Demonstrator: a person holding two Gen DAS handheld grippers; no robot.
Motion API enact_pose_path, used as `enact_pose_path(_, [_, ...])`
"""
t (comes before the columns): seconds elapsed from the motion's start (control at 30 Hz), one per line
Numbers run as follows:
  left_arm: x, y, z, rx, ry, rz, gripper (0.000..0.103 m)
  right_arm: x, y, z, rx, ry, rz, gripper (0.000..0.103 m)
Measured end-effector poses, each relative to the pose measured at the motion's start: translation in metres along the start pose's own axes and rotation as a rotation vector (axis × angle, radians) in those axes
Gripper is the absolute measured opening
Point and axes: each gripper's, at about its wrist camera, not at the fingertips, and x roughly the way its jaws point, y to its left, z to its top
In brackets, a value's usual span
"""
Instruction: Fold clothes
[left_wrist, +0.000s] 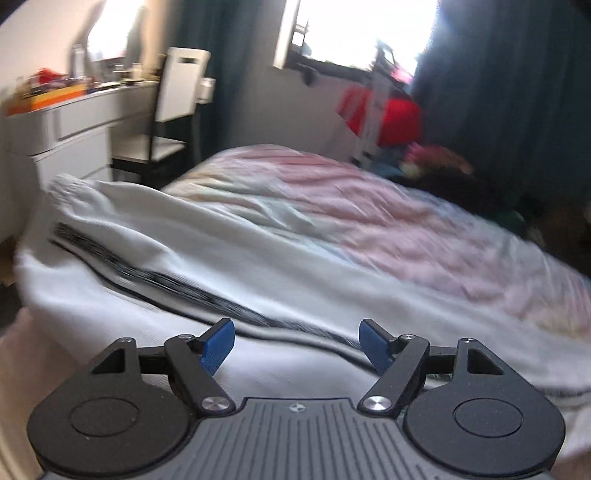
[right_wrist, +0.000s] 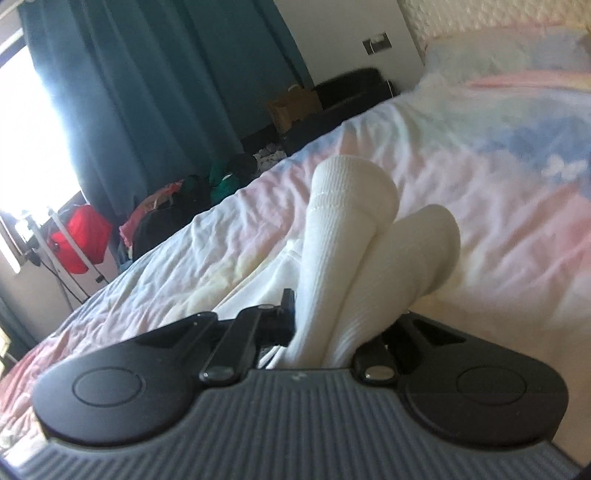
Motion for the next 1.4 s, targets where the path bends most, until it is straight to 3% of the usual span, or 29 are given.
enact_pose_path(0.17, [0.024,-0.031,-0.026,0.168,0.015,0.032,0.079,-0.013,0.015,0.002,-0.07,-0.046,0.003,0.012])
enact_pose_path(0.37, [0.046,-0.035,-0.033,0.228,0.061,0.075,0.084,-0.037,0.046,0.005,-0.231,-0.146,0.037,0.012])
enact_pose_path(0.57, [0.029,-0.018,-0.018,0.151,0.043,0.088,0.084,-0.092,0.103,-0.002,-0.409,-0.319,0.186,0.012])
enact_pose_path(0.77, [0.009,0.006,0.005,0.017,-0.012,0.078,0.084,-0.152,0.181,-0.035,-0.591,-0.397,0.415,0.012])
enact_pose_path(0.87, [-0.001,0.018,0.016,-0.043,-0.046,0.063,0.084,-0.171,0.219,-0.073,-0.71,-0.376,0.517,0.012])
enact_pose_path(1.0, [-0.008,0.03,0.024,-0.098,-0.063,0.045,0.084,-0.169,0.251,-0.145,-0.899,-0.281,0.581,0.012])
enact_pose_path(1.17, [-0.001,0.033,0.022,-0.099,0.0,0.027,0.084,-0.143,0.256,-0.226,-1.112,-0.047,0.608,0.012])
enact_pose_path(1.4, [0.007,0.034,0.02,-0.112,0.032,-0.012,0.084,-0.143,0.261,-0.239,-1.114,-0.071,0.603,0.013])
